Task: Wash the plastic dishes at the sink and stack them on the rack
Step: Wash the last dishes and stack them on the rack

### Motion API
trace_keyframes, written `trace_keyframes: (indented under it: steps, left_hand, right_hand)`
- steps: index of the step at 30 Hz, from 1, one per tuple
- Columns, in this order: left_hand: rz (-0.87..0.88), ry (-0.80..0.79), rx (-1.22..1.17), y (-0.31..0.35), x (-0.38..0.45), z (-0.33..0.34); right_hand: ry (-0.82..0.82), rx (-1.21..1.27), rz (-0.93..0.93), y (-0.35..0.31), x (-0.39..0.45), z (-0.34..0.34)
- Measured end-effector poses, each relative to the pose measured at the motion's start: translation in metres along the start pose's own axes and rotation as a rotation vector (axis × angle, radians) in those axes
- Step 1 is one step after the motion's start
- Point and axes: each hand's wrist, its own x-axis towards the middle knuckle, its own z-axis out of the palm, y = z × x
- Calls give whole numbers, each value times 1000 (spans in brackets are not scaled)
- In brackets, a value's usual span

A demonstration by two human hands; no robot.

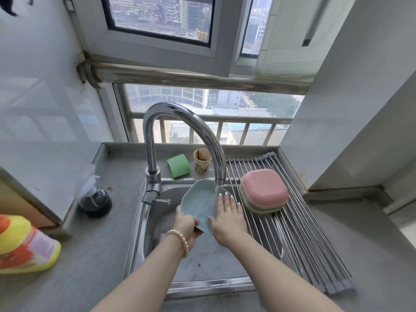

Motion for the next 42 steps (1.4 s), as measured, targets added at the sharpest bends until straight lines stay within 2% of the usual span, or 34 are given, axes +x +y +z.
trace_keyframes:
  steps: [8,11,14,17,20,24,27,29,33,36,39,42]
  left_hand:
    - [17,-45,-32,9,7,-19]
    - [-13,-49,-44,2,14,-27]
    - [-82,-72,-64,-8,17,-28]
    - [-148,-120,-104,-12,16,-19]
    - [-200,-227,-165,-9,15,-10]
    - [-326,-258,-303,-8,11,-6]
    - [-272,-211,-385,-7,11,2]
    - [-212,-153,-350,-5,16,5]
    - [-230,-110,-192,6,15,0]
    - [-256,-4,-19,11,13,1]
    - [-177,148,142,16,16,-2]
    - [-100,190,317,18,16,-9]
  right_hand:
    - [-62,46,14,-32,24,7]
    - [-30,-32,-61,-40,23,8]
    - [-52,58,-136,-38,21,9]
    - [-28,193,-55,-36,23,8]
    - [84,189,52,-42,22,5]
    - [64,196,-140,-33,21,4]
    - [-5,297,-310,-33,15,9]
    - [-36,342,-405,-36,9,15]
    - [-82,509,-501,-25,-3,16]
    - [-60,617,-454,-13,-14,23]
    - [14,492,-456,1,-18,38]
    - [90,306,-438,17,-19,34]
